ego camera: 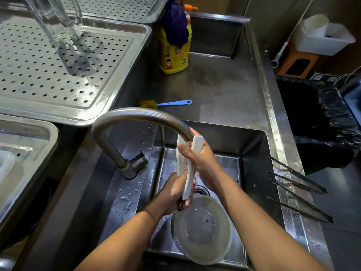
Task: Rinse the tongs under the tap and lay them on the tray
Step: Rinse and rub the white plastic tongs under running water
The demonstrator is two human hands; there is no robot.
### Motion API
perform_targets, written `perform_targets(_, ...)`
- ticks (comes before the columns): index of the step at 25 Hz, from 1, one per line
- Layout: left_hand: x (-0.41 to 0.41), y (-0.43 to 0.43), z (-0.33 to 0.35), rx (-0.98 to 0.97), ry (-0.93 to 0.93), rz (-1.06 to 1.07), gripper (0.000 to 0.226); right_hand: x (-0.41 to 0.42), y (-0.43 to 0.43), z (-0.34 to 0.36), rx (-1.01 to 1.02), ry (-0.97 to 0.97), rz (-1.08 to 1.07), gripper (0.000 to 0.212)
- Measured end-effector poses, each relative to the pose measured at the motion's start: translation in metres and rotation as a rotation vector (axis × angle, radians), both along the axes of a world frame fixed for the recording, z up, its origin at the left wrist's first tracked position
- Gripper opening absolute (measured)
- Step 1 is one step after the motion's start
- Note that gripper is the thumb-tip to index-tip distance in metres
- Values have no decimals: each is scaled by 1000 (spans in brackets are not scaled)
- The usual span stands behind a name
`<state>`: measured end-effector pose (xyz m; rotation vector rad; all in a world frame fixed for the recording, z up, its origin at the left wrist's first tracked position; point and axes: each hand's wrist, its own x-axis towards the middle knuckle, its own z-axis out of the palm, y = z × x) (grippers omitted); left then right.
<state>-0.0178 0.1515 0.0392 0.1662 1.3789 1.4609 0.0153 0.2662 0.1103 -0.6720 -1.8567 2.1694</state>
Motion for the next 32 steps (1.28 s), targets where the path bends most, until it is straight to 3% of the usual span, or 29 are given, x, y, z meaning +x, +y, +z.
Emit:
perform_targets(3,-1,-13,2,-5,154,-41,55,-6,-10,-5,37,-7,-29,33)
perform_targets(5,0,-6,11,9,284,103,46,-5,-20,-9,97,-14,-78,31)
perform_targets(6,-1,3,16,48,253,211,35,-2,-24,-10,106,-10,-119,30)
perform_targets(9,-1,28,31,257,92,346,33,8,-34,-7,263,-51,-248,42)
perform_targets(12,1,27,22,281,279,274,20,21,-31,2,330,-133,-278,59)
perform_targets(14,-2,28,19,220,341,223,19,27,-27,6,265,-132,-243,58)
perform_targets(19,-8,25,33,72,145,121,29,19,-22,6,106,-159,-229,57)
perform_targets(23,-11,3,27,190,-48,102,56,-21,-8,-5,86,-216,-297,41)
perform_targets(25,-5,-4,15,118,118,98,70,-42,-3,-5,66,-281,-391,39)
perform_targets(27,-1,-5,5,34,402,152,61,-53,-9,-6,15,-235,-407,28)
perform_targets(28,-2,-5,1,51,420,193,58,-50,-16,-10,-20,-199,-381,18)
perform_targets(29,-5,-4,-1,130,315,226,55,-43,-21,-15,-49,-167,-328,15)
perform_targets(31,-12,-11,-4,247,30,176,53,-23,-27,-23,-78,-157,-183,37)
perform_targets(32,-15,-17,-4,227,-94,120,53,-14,-23,-24,-57,-191,-116,37)
